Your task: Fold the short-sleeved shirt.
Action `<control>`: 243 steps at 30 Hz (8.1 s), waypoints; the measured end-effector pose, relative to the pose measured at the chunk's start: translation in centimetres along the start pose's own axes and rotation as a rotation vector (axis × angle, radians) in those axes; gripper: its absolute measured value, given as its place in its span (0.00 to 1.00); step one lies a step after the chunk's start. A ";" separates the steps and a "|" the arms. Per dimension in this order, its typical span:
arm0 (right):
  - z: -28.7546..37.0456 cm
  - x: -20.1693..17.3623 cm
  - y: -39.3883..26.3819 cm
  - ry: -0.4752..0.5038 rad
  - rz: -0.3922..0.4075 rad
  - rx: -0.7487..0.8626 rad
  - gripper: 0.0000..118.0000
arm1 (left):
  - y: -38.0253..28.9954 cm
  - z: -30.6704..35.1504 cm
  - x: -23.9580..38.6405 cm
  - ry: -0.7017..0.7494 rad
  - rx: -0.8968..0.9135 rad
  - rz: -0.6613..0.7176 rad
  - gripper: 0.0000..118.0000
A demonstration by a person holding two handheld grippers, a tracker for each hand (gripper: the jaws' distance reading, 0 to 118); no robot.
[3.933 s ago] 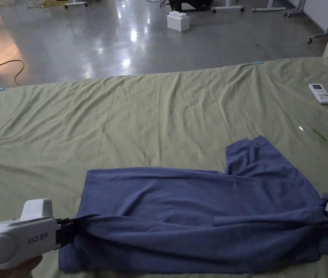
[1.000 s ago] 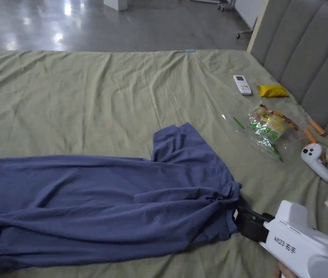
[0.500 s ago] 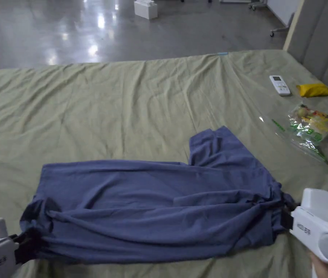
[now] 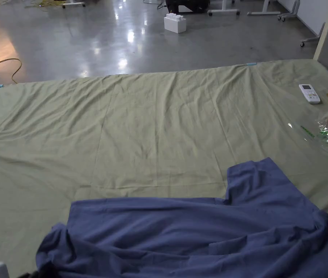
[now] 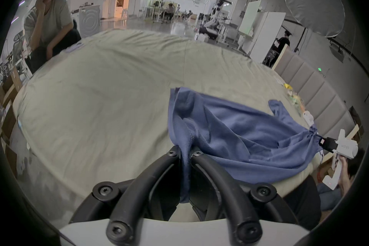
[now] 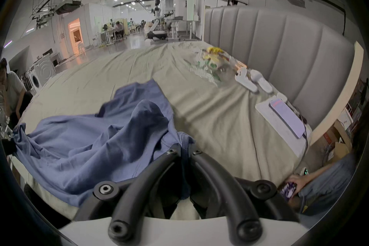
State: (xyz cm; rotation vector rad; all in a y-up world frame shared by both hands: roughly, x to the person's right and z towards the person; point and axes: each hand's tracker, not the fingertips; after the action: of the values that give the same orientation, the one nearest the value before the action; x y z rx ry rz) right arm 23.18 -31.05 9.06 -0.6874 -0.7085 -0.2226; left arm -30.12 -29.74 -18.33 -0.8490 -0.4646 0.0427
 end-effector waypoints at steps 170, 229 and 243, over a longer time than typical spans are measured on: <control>17.0 -6.5 4.7 0.389 0.136 0.553 0.00 | 3.0 16.5 9.8 -0.113 0.542 -0.144 0.00; 16.1 -3.6 0.3 0.387 -0.053 0.248 0.00 | -1.0 -11.0 12.8 -0.236 -0.140 0.204 0.11; 15.6 -4.1 -0.8 0.423 -0.037 0.196 0.00 | -3.1 -9.2 7.3 -0.460 -0.061 0.518 0.01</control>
State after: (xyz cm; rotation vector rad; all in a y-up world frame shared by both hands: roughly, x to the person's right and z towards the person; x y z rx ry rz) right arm 11.65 -21.70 15.36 -0.4197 -0.3317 -0.3165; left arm -20.22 -36.76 -18.56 -1.0049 -0.6659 0.7153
